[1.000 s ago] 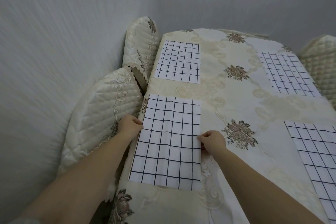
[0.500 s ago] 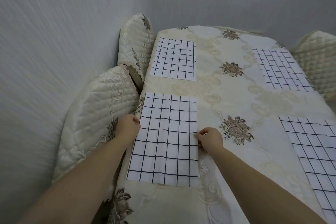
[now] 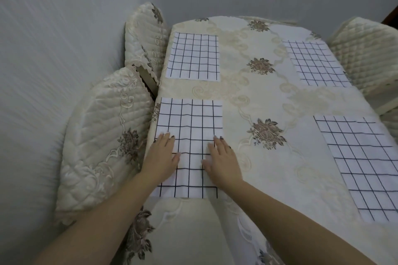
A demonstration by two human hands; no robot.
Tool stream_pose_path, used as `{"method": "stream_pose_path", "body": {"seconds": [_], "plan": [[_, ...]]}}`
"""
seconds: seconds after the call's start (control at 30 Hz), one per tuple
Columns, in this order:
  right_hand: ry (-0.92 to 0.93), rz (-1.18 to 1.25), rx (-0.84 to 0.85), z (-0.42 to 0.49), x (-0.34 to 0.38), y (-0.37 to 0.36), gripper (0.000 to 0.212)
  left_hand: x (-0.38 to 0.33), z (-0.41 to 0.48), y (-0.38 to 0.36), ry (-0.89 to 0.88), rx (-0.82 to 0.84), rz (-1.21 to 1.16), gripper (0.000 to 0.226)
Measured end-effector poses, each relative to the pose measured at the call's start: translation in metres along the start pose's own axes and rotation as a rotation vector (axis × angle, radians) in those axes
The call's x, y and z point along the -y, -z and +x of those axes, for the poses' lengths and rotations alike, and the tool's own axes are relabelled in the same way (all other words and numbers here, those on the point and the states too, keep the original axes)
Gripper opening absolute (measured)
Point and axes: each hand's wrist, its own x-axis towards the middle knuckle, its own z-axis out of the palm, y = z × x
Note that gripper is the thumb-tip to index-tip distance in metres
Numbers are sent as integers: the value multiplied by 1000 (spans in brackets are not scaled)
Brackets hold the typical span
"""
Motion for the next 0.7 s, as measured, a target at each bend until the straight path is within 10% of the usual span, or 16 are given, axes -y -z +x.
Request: {"method": "stream_pose_path", "body": {"seconds": [0.7], "plan": [[-60, -142, 148, -58, 17, -37, 79, -12, -76, -30, 111, 66, 171, 82]]}}
